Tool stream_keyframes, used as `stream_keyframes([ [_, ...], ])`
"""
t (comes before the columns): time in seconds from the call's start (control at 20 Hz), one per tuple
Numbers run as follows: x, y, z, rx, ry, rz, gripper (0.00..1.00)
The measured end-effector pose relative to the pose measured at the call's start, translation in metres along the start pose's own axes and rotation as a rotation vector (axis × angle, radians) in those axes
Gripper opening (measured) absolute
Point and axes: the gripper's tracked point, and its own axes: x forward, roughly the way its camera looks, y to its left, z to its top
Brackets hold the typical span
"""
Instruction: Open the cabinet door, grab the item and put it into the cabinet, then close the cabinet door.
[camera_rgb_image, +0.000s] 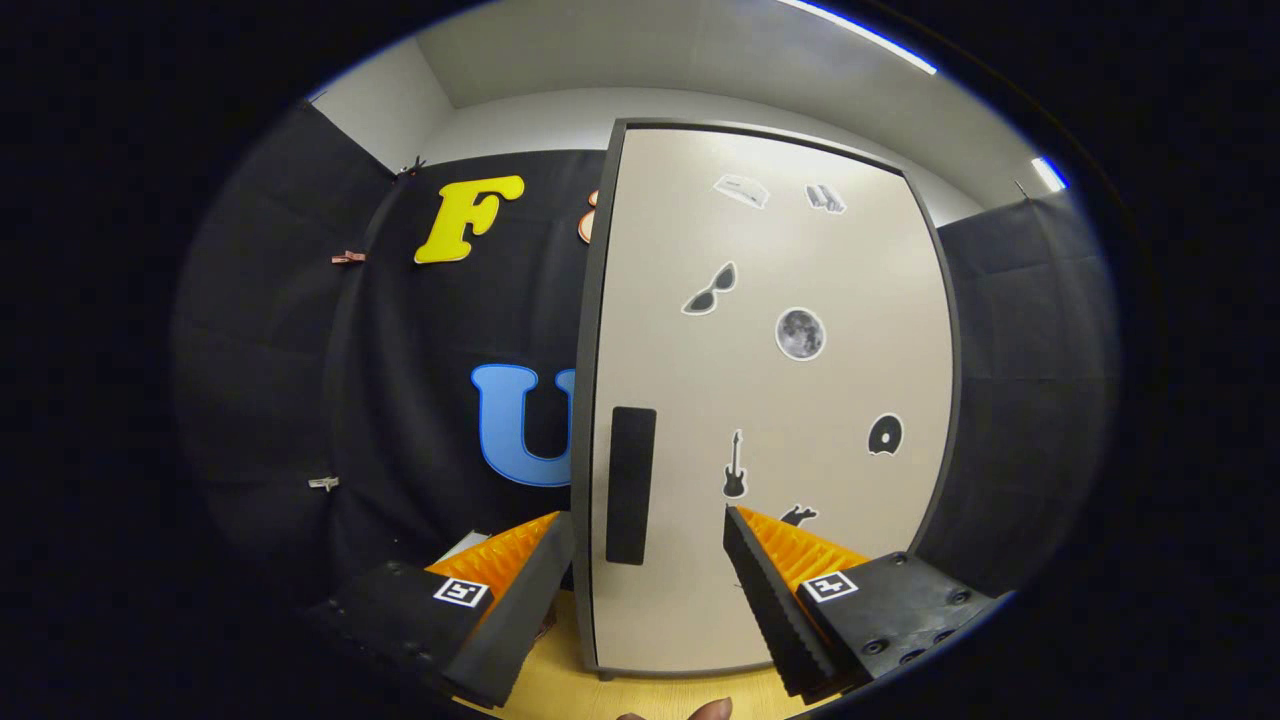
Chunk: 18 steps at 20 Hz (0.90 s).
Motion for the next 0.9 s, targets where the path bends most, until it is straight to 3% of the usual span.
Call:
stream_keyframes([
  [0.15, 0.034, 0.006, -0.01, -0.003, 0.004, -0.023, 0.97],
  [0.35, 0.065, 0.007, -0.027, -0.011, 0.026, -0.042, 0.56],
  [0.45, 0.076, 0.007, -0.034, 0.001, 0.05, -0.052, 0.57],
  [0.5, 0.083, 0.011, -0.035, 0.019, 0.061, -0.041, 0.48],
  [0.65, 0.082, 0.008, -0.037, 0.067, 0.074, -0.057, 0.4],
  [0.8, 0.083, 0.007, -0.037, 0.03, 0.065, -0.048, 0.24],
  [0.9, 0.081, 0.008, -0.037, 0.056, 0.081, -0.027, 0.24],
])
